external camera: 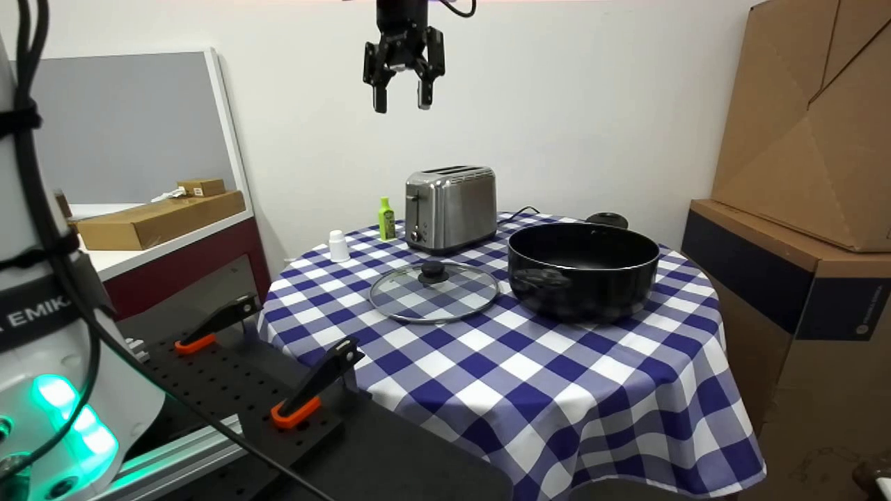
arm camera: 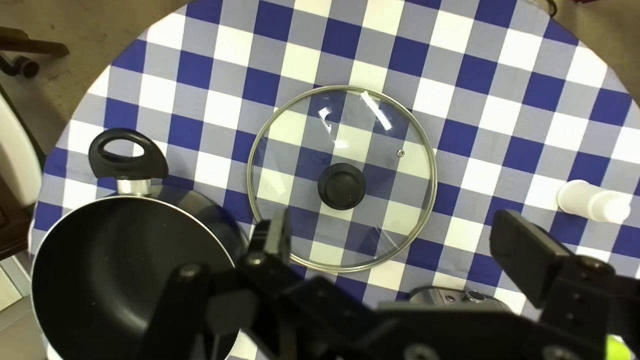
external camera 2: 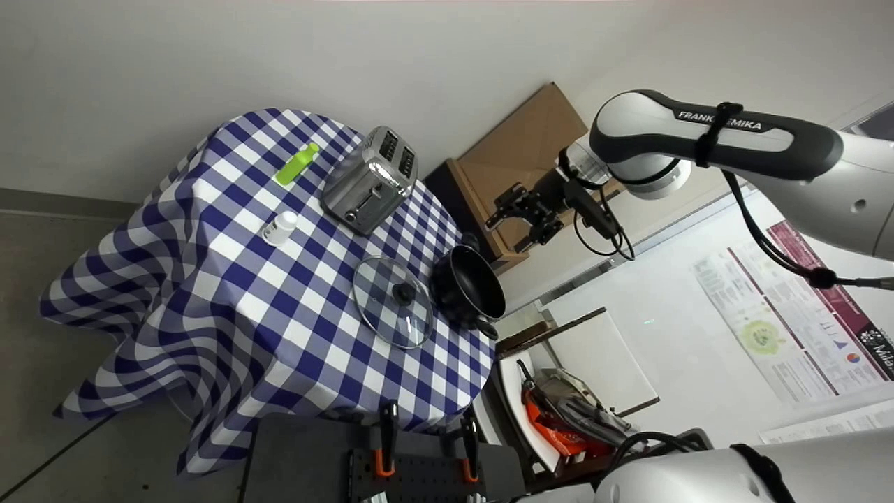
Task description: Uncover the pot and put the lid on the table
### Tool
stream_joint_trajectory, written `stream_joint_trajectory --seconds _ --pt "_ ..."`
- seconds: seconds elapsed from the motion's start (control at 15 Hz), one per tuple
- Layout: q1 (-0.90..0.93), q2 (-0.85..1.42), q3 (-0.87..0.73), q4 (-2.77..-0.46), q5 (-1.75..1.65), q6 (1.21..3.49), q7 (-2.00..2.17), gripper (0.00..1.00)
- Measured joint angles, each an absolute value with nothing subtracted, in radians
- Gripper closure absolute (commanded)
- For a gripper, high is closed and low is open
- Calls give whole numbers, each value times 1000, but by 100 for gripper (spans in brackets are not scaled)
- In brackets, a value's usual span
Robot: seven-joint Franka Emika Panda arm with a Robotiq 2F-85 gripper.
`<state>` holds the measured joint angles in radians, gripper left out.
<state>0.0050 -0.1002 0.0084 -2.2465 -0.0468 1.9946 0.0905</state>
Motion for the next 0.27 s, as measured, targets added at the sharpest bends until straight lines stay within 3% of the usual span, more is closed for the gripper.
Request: stream_joint_trajectory --seconds 0.27 --pt "5 -162 10 -2294 -46 1995 102 0"
